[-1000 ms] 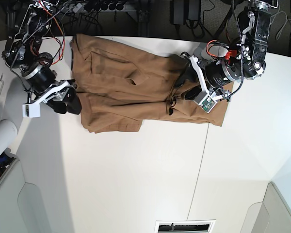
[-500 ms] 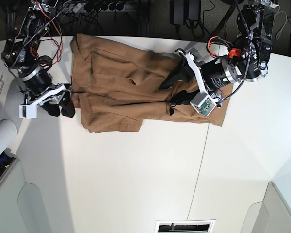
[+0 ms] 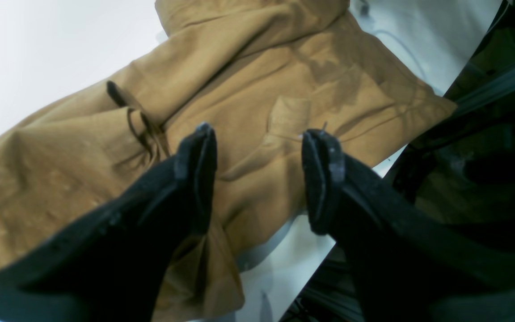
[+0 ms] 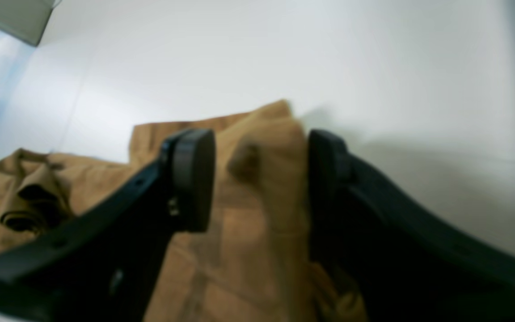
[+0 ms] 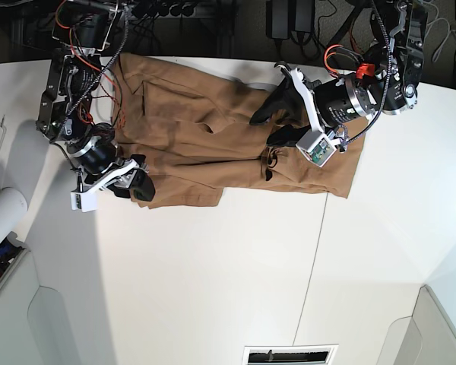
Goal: Layout the t-shirt on the table in an organized manner, then fold the t-shirt properly
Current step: 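Lift the shirt end with the left gripper and fold it toward the right gripper, then grasp the other shirt end with the right gripper and pull it inward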
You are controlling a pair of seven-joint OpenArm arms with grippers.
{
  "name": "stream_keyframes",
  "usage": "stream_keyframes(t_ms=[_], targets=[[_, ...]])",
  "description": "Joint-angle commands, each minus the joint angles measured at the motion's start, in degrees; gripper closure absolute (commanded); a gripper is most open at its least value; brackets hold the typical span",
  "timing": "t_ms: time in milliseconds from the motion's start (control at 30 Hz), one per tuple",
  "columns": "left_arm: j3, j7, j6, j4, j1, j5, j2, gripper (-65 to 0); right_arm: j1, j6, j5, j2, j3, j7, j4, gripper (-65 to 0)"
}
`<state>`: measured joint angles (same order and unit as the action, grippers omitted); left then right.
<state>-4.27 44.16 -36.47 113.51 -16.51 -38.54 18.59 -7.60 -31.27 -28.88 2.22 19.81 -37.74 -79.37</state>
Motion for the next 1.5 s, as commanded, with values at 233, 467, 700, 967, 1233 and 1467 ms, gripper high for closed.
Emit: stream_keyframes(t_ms=[233,467,700,967,1233,1467], targets=[[0.2,-1.1,-0.4,0.5,0.3,2.2,0.3,-33.1,-0.9,-0.5,-2.8,0.4,-4.5,-2.2,-0.9,-7.1],[0.2,-2.0,-0.4,0.4,0.3,5.4,0.3,-33.1,0.7,-1.4,-8.2,0.5,-4.4,-9.7,-4.5,0.0],[0.2,-2.4,-0.2,-2.7,0.4,5.4,0.3,-33.1,11.2,-1.5,-9.5,0.5,-4.4,-10.1,-18.5,0.0],[0.2,-3.9,-0.2,-7.0,0.5,5.4,0.3,-33.1,20.6,-1.6,-10.3,0.5,-4.4,-10.3,-25.8,0.0],[0.2,-3.9,-0.2,-7.0,0.8,5.3,0.3,-33.1,23.5,-2.0,-11.6,0.5,-4.4,-10.3,-25.8,-4.3],[0.2,-3.7,-0.2,-7.0,0.8,1.6,0.3,-33.1,23.3,-2.0,-11.6,0.5,-4.4,-9.9,-25.8,-4.5]])
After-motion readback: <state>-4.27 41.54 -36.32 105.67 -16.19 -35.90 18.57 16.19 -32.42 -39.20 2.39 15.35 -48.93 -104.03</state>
